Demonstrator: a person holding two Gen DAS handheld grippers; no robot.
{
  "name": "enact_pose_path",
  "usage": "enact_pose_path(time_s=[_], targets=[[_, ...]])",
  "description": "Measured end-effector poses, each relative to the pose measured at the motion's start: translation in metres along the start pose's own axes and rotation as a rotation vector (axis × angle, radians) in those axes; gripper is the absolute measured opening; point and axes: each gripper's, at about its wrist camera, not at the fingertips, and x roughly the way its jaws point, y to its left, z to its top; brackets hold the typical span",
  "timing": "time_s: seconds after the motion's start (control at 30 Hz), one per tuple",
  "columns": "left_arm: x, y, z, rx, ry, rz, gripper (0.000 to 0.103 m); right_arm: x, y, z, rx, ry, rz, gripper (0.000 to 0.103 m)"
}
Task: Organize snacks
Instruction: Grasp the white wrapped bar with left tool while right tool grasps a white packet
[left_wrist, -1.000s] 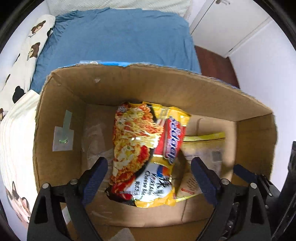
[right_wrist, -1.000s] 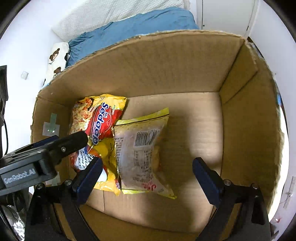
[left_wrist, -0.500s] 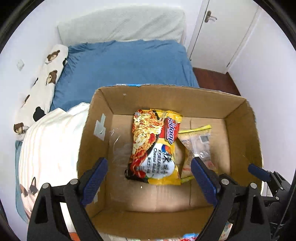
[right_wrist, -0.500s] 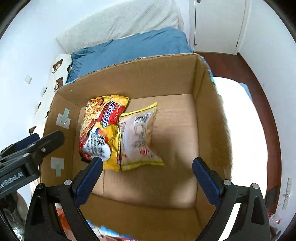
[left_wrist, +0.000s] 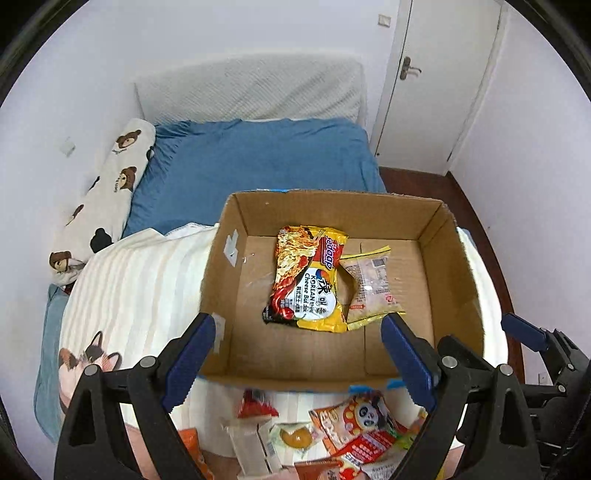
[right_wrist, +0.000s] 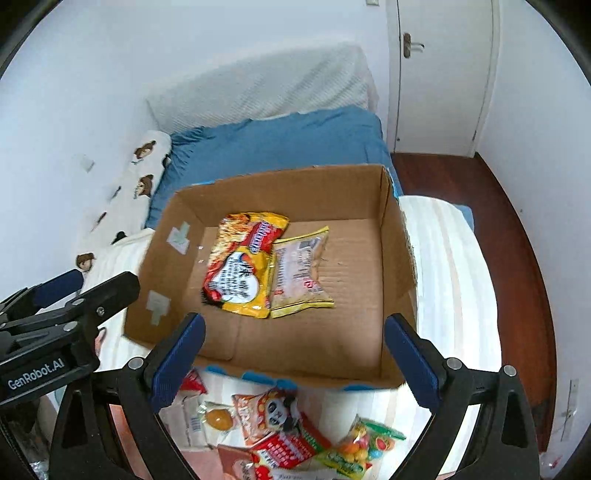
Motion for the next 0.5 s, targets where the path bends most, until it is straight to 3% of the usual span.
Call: enact_pose_path(time_s=[0.3, 0.5], targets=[[-0.049, 0.022, -0.038, -0.039, -0.023, -0.035, 0.092, -0.045, 0.012, -0.036, 0.029, 0.005, 0.068, 0.099], [-0.039, 0.068, -0.101, -0.113, 0.083, -0.02, 0.092, -0.031, -0.002, -0.098, 0.167, 0.124, 0.11, 0.099]])
